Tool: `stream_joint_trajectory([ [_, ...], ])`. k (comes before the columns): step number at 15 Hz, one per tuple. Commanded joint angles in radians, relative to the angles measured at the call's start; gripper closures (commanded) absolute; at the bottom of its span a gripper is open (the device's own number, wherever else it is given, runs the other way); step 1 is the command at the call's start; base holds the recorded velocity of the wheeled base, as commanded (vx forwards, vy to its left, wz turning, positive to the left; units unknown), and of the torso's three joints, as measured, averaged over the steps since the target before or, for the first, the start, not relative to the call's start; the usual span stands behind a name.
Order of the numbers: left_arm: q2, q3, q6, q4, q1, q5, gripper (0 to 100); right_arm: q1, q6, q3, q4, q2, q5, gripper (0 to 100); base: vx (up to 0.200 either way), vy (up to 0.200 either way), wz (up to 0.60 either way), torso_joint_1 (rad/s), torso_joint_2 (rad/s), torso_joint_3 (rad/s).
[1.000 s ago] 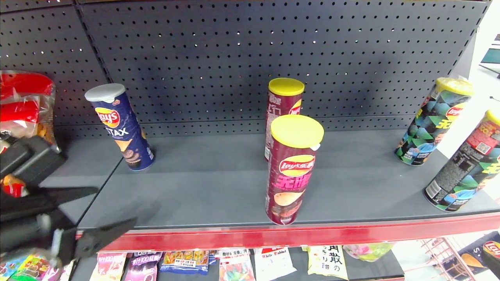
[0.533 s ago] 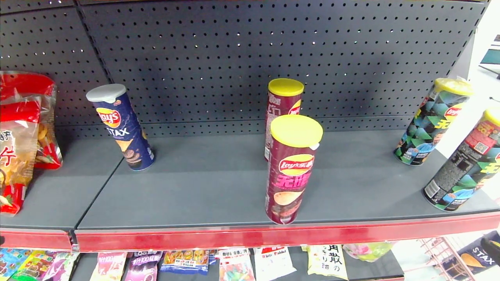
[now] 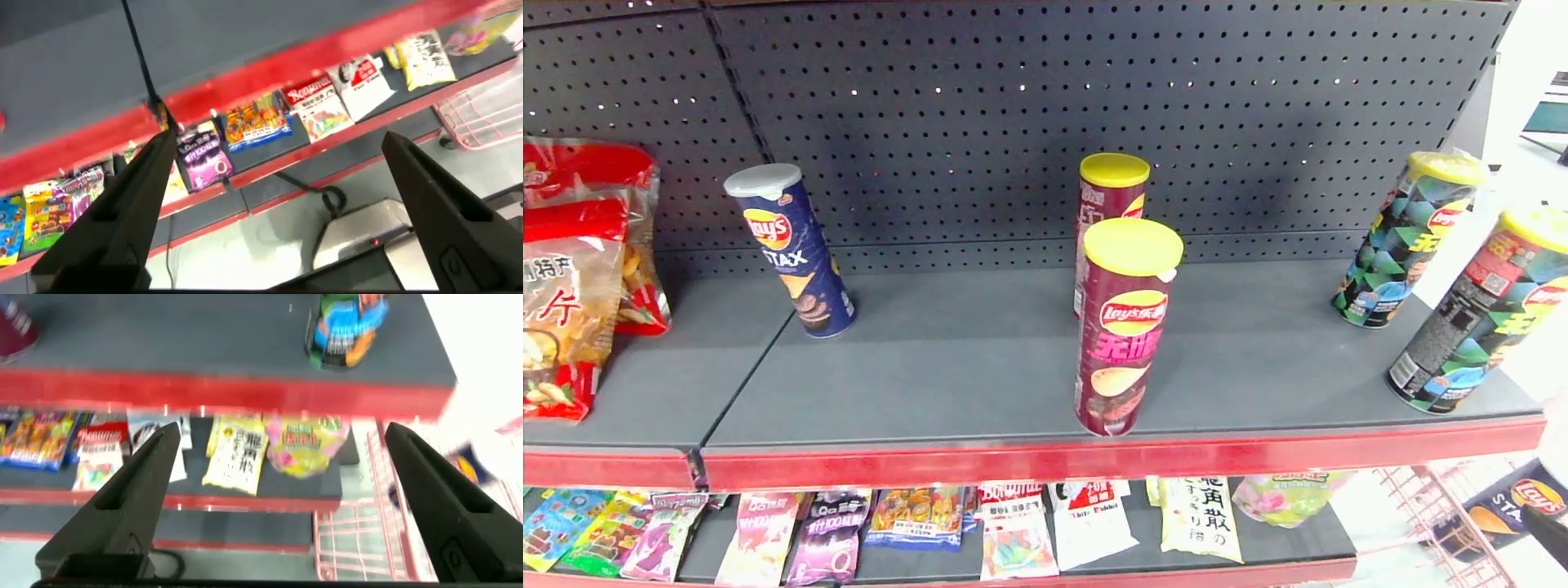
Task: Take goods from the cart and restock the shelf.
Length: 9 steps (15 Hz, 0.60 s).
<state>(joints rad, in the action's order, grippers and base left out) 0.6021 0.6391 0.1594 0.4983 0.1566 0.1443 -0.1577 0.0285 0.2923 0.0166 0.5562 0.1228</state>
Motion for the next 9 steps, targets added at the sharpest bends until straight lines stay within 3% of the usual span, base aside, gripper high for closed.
stream_joint_trajectory([
  [1,-0.012,-0.010,0.000,0.000,0.000,0.000,0,0.000,0.001,-0.002,0.000,-0.001,0.000,0,0.000,0.000,0.00,0.000,0.00,0.000],
  [6,-0.045,-0.049,0.012,-0.009,0.000,0.001,0,-0.002,0.004,-0.010,0.000,-0.002,-0.002,0,0.000,0.000,0.00,0.000,0.00,0.000],
  [9,-0.067,-0.082,0.031,-0.040,0.000,0.001,0,-0.003,0.005,-0.012,0.000,-0.002,-0.002,0,0.000,-0.200,0.00,-0.004,0.00,0.004],
])
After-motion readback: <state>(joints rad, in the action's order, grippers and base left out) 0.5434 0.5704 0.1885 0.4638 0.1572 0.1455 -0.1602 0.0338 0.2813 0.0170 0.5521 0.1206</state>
